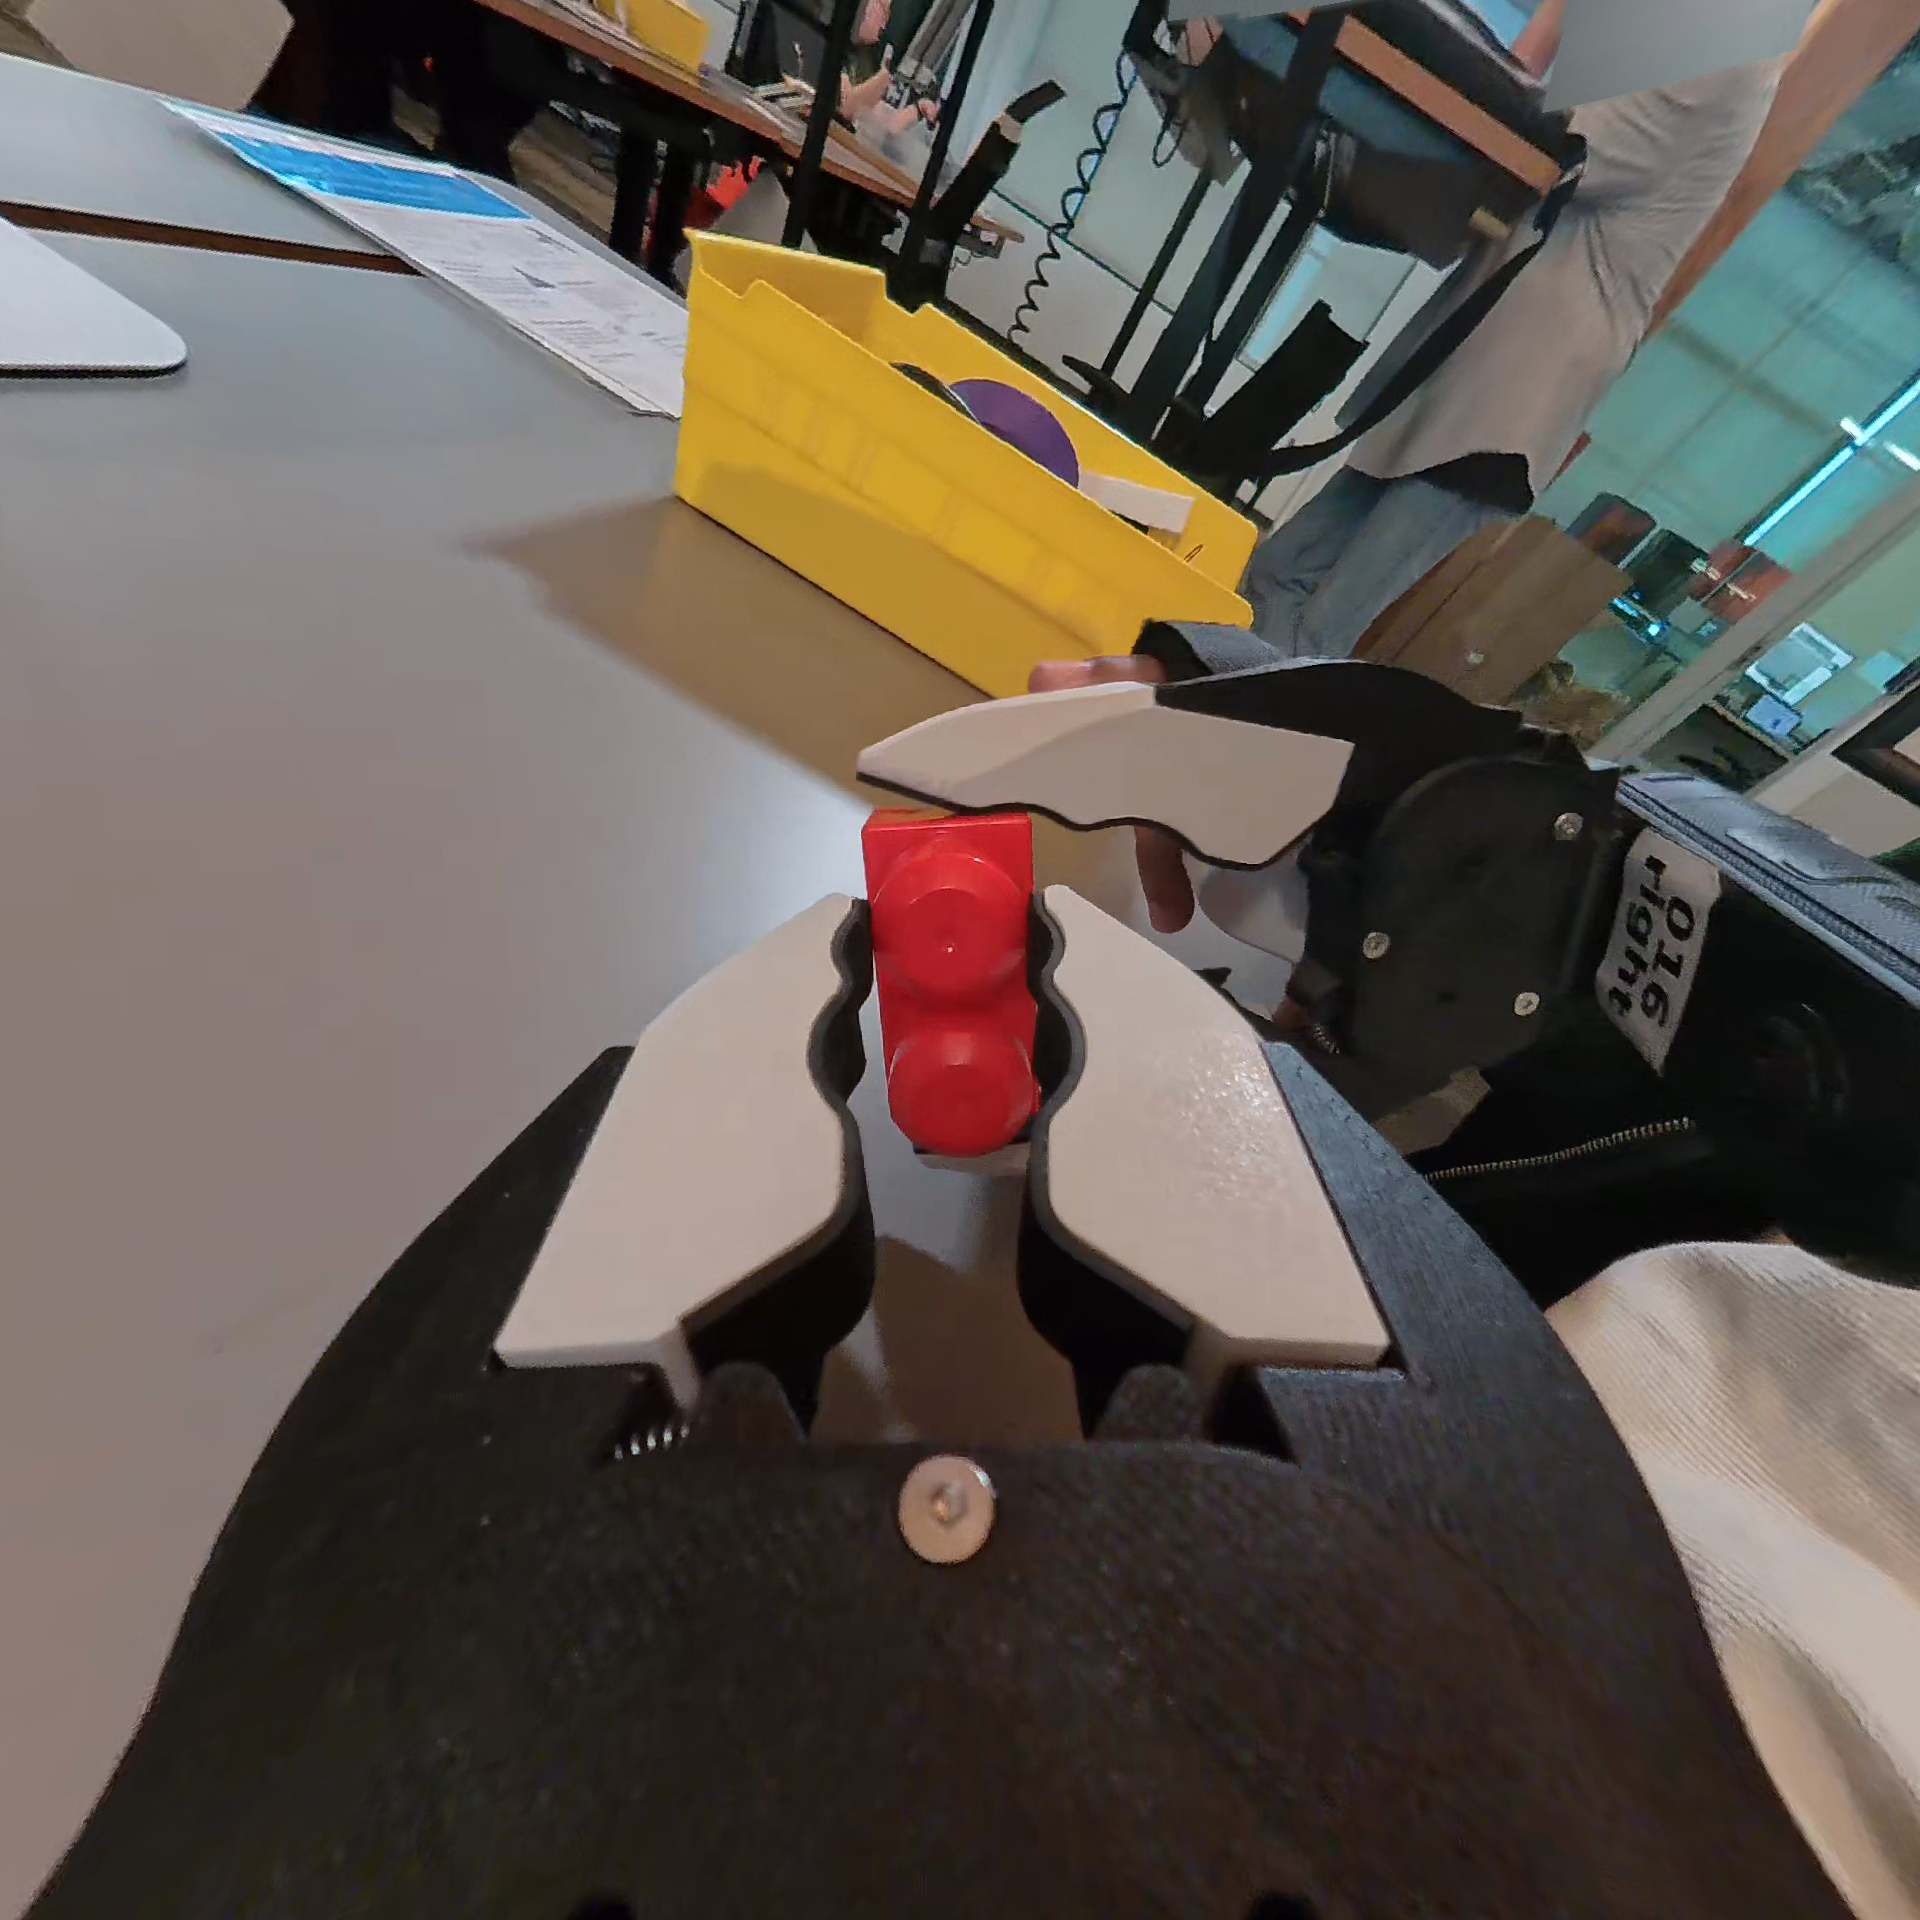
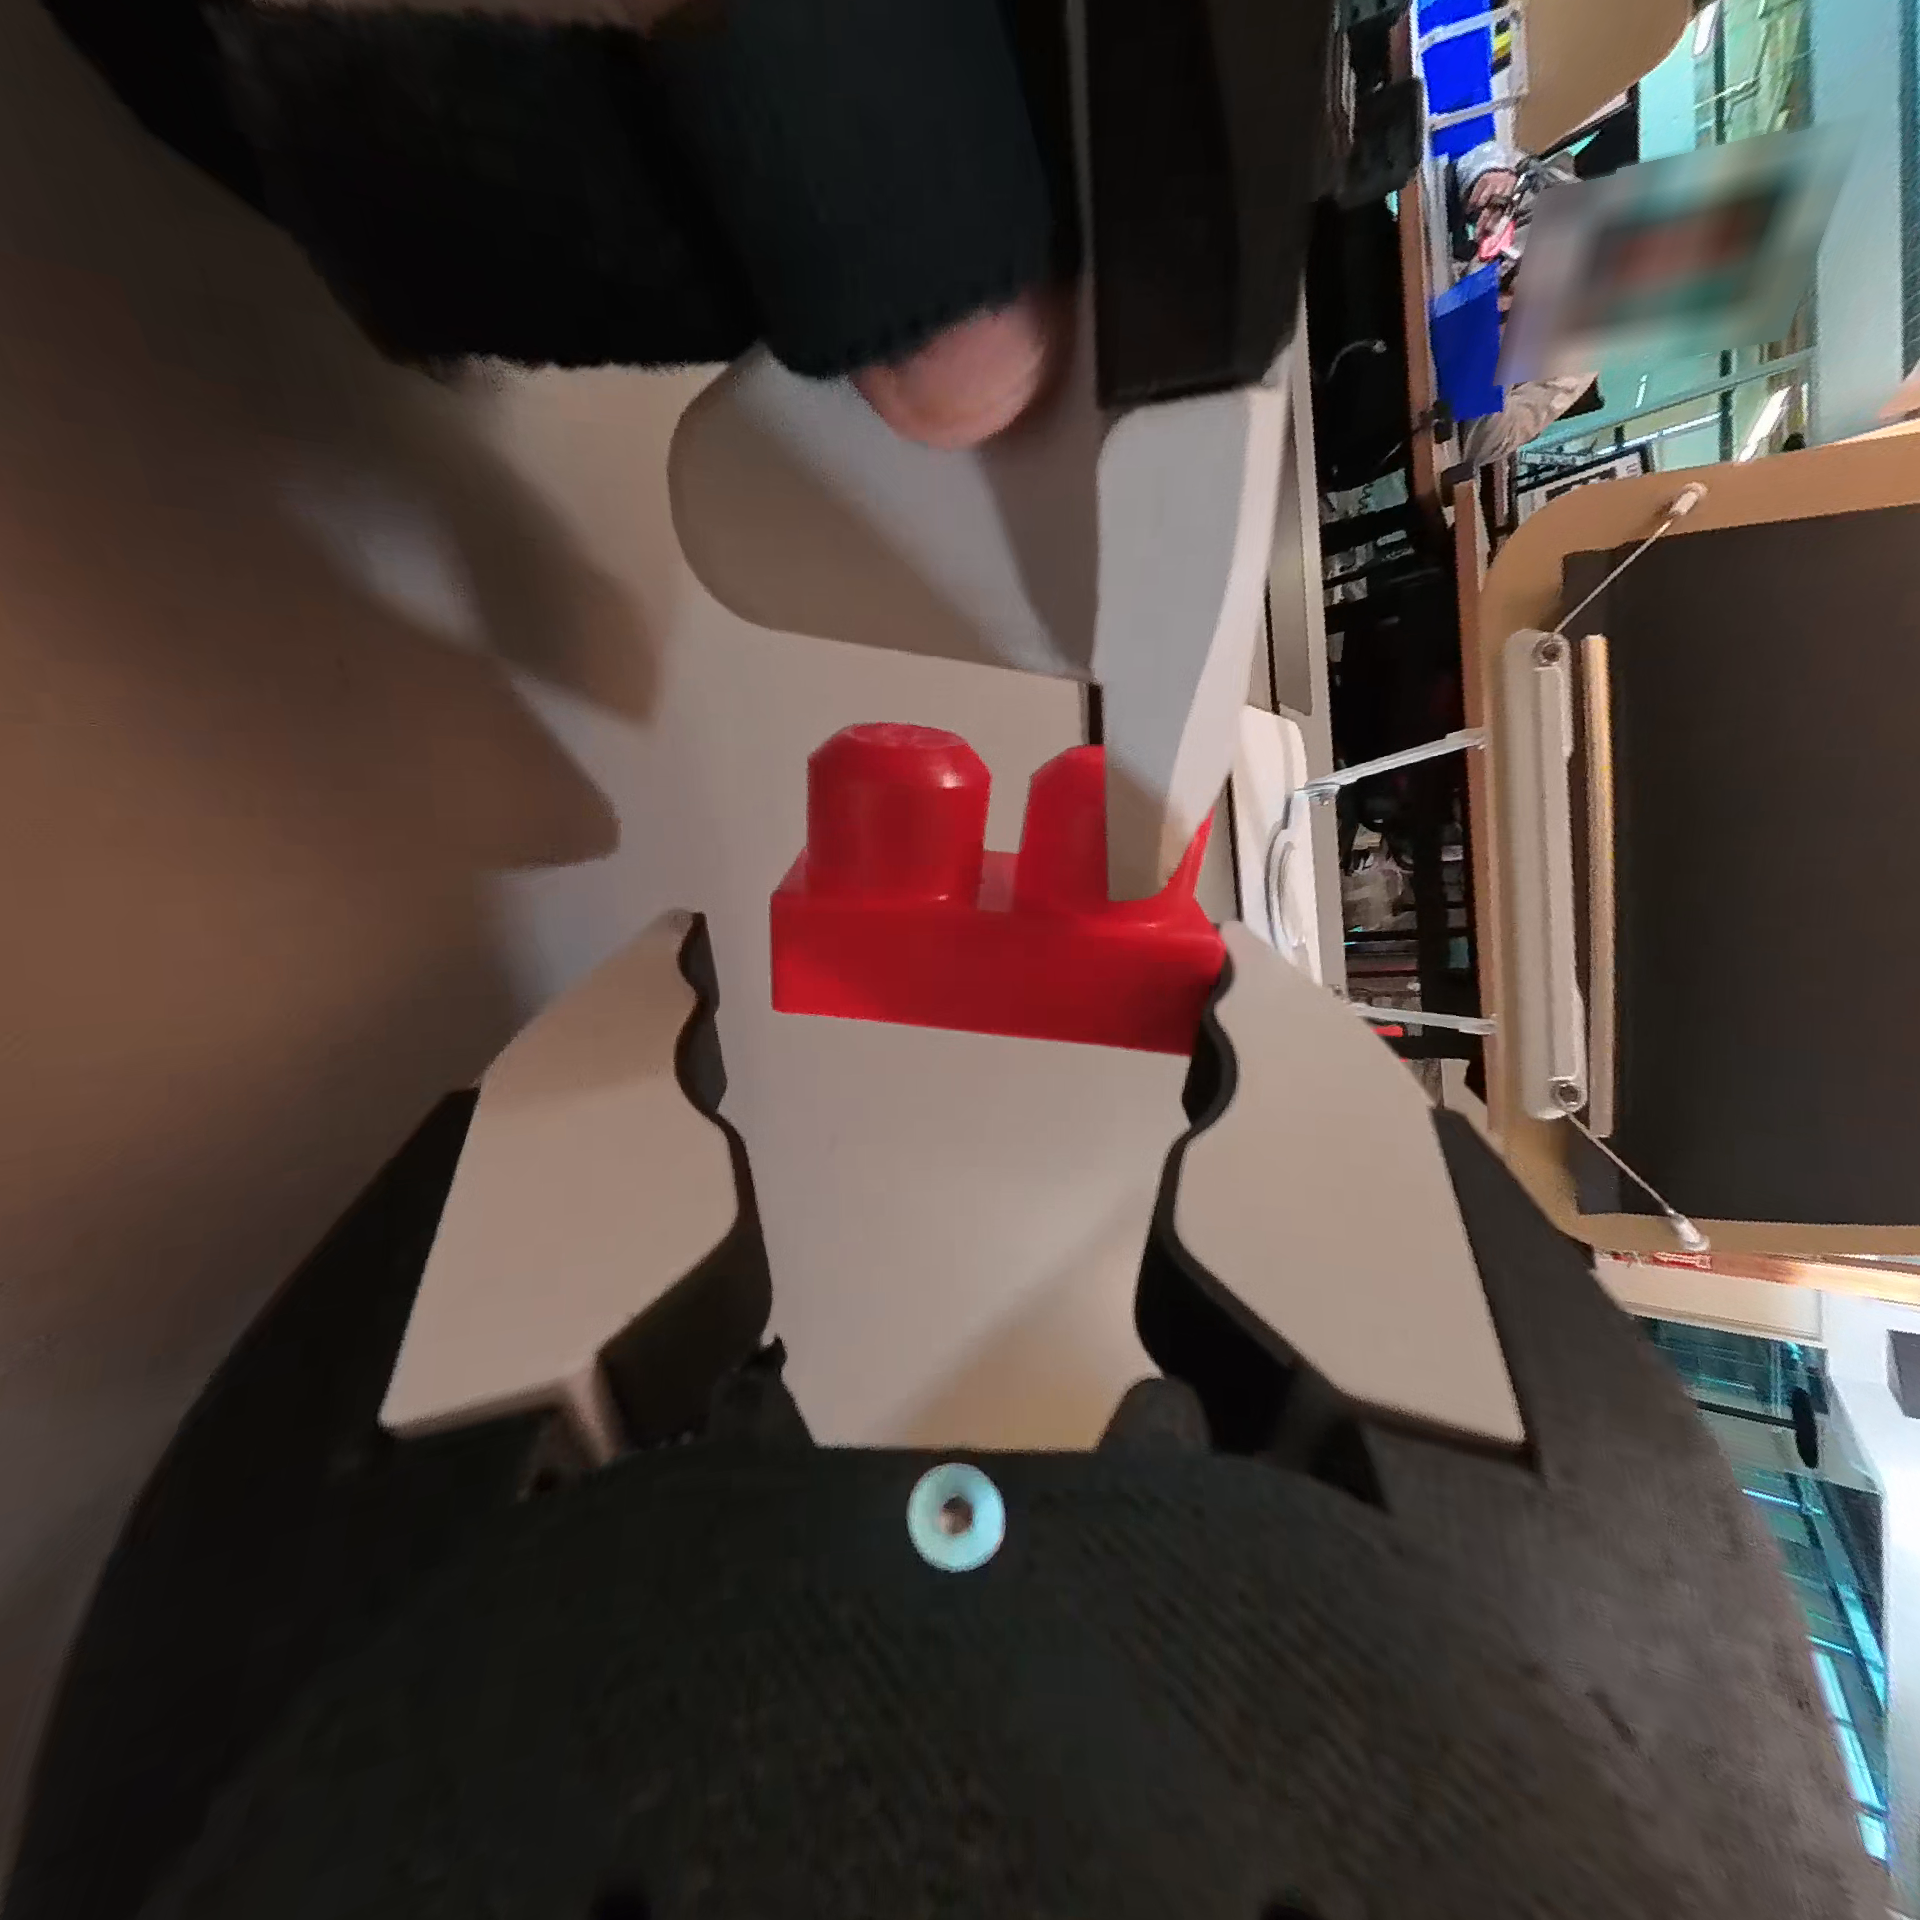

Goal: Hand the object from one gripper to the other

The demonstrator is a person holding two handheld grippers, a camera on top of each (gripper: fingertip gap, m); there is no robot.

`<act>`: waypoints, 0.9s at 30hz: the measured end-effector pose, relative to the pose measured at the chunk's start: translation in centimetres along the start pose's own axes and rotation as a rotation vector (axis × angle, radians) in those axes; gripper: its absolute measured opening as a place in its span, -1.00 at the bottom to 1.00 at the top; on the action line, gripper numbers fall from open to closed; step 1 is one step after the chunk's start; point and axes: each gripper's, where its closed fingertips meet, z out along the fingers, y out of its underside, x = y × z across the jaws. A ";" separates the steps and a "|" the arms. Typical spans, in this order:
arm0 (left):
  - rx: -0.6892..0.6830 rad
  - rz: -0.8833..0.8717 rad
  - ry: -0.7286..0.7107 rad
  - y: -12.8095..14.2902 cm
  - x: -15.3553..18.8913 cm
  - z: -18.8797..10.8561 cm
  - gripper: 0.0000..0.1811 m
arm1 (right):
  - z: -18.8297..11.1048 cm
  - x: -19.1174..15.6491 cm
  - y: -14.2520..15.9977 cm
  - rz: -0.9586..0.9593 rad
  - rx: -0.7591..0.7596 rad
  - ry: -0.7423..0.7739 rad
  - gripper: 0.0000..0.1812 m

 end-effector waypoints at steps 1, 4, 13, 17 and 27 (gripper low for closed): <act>-0.006 0.012 -0.002 0.1 0.1 0.1 -0.68 | 0.0 0.0 0.1 0.000 -0.002 -0.003 -0.04; -0.009 0.049 -0.005 0.1 0.4 0.1 -0.68 | -0.2 0.1 0.2 -0.022 0.002 0.012 -0.14; 0.166 -0.030 0.124 -2.1 1.0 -1.2 -0.48 | -1.2 2.0 -0.4 0.050 0.107 0.080 -0.15; 0.250 -0.092 0.182 -3.4 0.8 -2.4 -0.47 | -2.4 3.5 -0.9 0.242 0.307 0.051 -0.15; 0.212 -0.090 0.306 -2.6 2.5 -1.8 -0.51 | -4.3 4.7 -2.0 0.702 0.663 -0.210 -0.15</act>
